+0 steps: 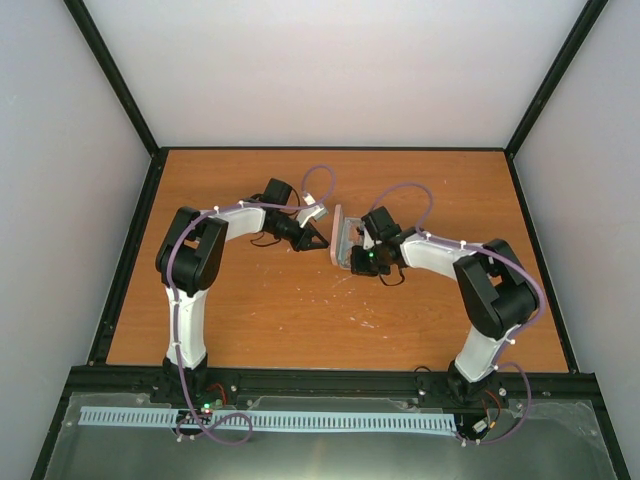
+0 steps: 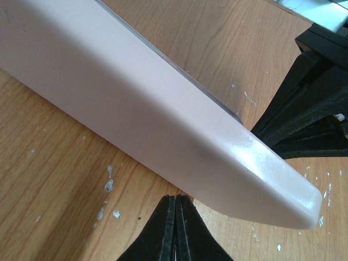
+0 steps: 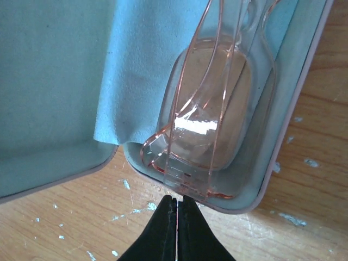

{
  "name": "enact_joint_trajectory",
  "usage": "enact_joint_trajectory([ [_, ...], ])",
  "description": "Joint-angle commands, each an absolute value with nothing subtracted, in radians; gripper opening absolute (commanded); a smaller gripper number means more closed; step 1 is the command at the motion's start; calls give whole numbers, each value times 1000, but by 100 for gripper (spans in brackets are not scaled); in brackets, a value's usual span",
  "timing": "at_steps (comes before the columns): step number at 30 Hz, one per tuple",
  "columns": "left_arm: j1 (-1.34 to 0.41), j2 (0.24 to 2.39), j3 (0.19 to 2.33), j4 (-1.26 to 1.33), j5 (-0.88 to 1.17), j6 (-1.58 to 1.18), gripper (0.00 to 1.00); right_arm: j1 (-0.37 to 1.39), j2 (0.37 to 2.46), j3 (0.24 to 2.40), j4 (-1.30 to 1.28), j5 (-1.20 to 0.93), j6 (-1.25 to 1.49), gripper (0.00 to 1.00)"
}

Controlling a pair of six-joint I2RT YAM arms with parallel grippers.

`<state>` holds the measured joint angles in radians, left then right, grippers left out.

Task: Organize the sunglasses
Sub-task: Adjust the sunglasses in the sunglasses case, then close the sunglasses case at the center of the board.

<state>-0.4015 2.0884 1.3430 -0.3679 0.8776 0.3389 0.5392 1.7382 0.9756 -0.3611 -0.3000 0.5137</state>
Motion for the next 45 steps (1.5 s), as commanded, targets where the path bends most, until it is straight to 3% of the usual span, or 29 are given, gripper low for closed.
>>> enact_joint_trajectory([
  [1,-413,2051,1343,-352,887,348,4,542,1761,1017,-346,-260,513,3],
  [10,-413,2054,1346,-353,888,348,5,540,1744,1020,-340,-271,508,3],
  [16,-412,2055,1354,-363,880,355,5,525,1583,964,-313,-289,532,4],
  [21,-412,2040,1346,-394,855,398,4,427,1393,847,-274,-211,622,10],
  [24,-407,2015,1328,-409,865,407,4,317,1351,783,-262,-180,696,6],
  [27,-407,1994,1311,-411,863,407,4,246,1415,780,-262,-178,702,3],
  [36,-407,1974,1342,-408,846,380,4,245,1752,998,-223,-261,676,3],
  [45,-406,2028,1421,-405,857,343,4,250,1878,1116,-255,-303,641,3],
])
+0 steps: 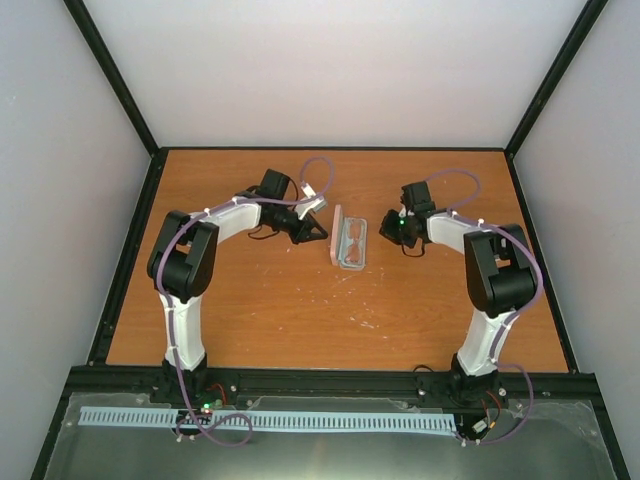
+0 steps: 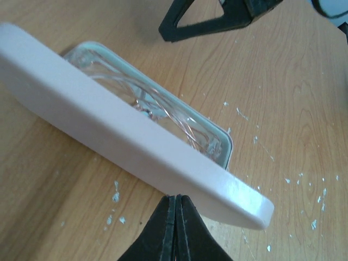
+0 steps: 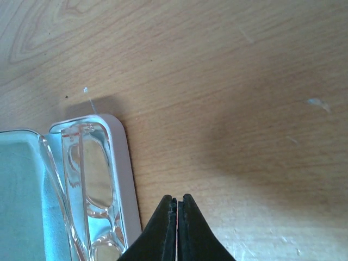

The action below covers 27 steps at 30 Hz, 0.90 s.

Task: Organize the sunglasses
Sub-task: Close the sunglasses case at the center of the board.

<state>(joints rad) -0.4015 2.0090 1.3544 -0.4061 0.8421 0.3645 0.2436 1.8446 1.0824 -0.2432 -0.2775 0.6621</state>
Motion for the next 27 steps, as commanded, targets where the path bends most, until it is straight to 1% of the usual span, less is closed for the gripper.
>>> enact_joint_trajectory([
  [1,-406,2033,1429,-405,859,340,4,254,1884,1116,-250,-308,640,3],
  [7,-408,2065,1480,-415,862,334,4,296,1930,1128,-232,-352,643,3],
  [12,-413,2074,1483,-410,865,326,4,320,1952,1137,-210,-374,656,3],
  [27,-435,2122,1511,-379,886,284,4,345,1956,1134,-200,-384,662,3],
])
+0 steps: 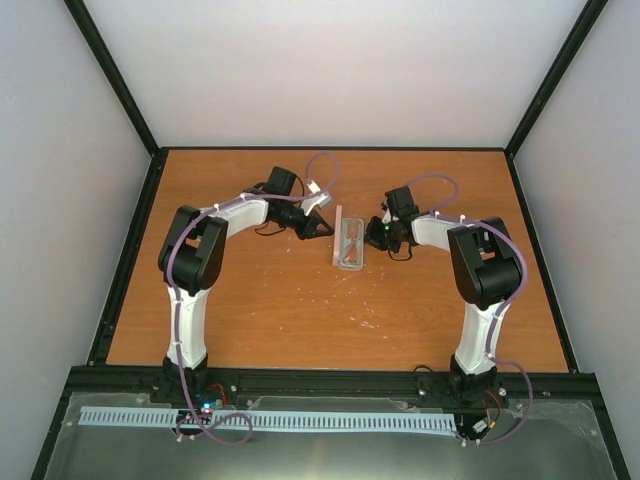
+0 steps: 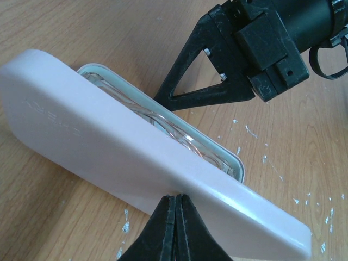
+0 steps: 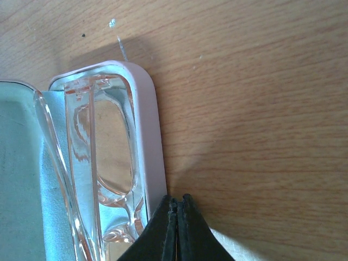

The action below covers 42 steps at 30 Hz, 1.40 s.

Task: Organize the sunglasses
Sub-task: Close the sunglasses case at the center of the board.

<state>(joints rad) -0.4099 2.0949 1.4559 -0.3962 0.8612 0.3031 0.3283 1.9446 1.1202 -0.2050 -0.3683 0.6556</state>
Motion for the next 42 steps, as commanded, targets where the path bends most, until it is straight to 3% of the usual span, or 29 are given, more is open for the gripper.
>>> enact_joint_trajectory([
  [1,-439,2128,1518,-380,888,284,4,345,1956,1132,-199,-384,663,3],
  [27,-511,2284,1615,-416,883,282,4,354,1925,1078,-155,-429,677,3],
  [33,-512,2241,1619,-405,869,312,5,352,1872,1094,-224,-346,654,3],
  [36,-498,2161,1628,-409,852,349,15,348,1811,1135,-320,-238,619,7],
  [40,-402,2115,1734,-457,898,323,46,329,1722,1190,-449,-92,573,14],
  [41,-375,2093,1738,-439,900,314,64,321,1699,1195,-467,-65,568,21],
  [42,-345,2071,1746,-431,902,312,90,308,1675,1194,-479,-49,564,26],
])
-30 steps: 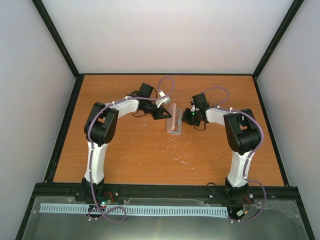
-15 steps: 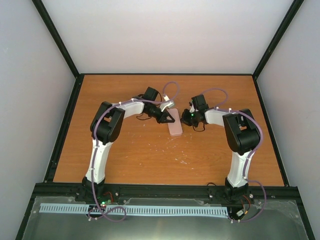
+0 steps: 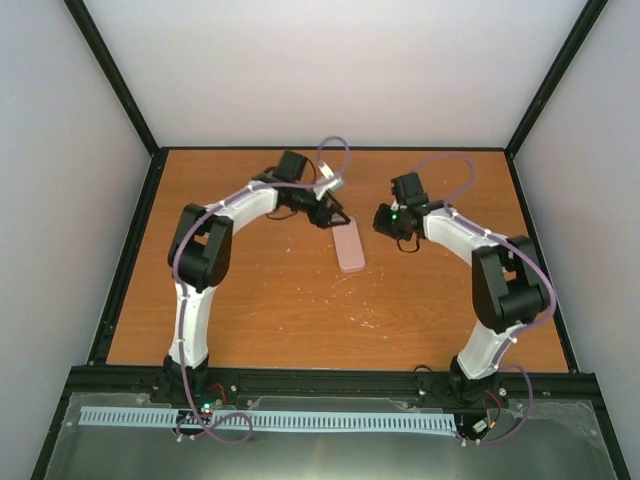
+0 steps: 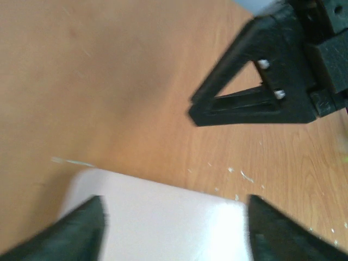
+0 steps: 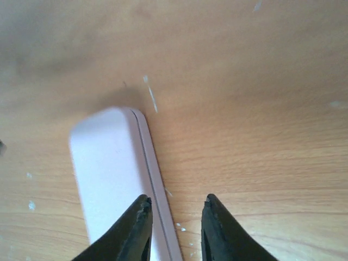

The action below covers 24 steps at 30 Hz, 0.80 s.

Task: Organize the sunglasses
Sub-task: Close the sunglasses case at the center of the board, then reset both arms

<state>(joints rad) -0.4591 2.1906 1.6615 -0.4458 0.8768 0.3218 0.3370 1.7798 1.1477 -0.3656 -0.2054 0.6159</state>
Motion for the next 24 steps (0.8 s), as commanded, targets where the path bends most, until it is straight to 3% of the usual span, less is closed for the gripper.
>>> enact_joint_trajectory([
  [1,-317,2047,1757,-430,901,306,99,293,1651,1189,-485,-41,559,29],
  [3,-257,2012,1775,-430,900,280,100,265,1607,1170,-495,-31,560,40],
  [7,-100,1932,1727,-442,914,240,100,232,1484,1096,-494,11,593,80],
  [8,-62,1915,1699,-445,913,239,100,222,1463,1067,-488,28,606,94],
  [9,-22,1904,1669,-452,914,251,100,218,1416,1042,-486,51,624,99],
  [15,155,1852,1413,-427,943,348,100,211,1302,953,-531,145,722,100],
  [24,167,1781,1227,-301,905,339,100,206,1379,1058,-652,198,689,100],
])
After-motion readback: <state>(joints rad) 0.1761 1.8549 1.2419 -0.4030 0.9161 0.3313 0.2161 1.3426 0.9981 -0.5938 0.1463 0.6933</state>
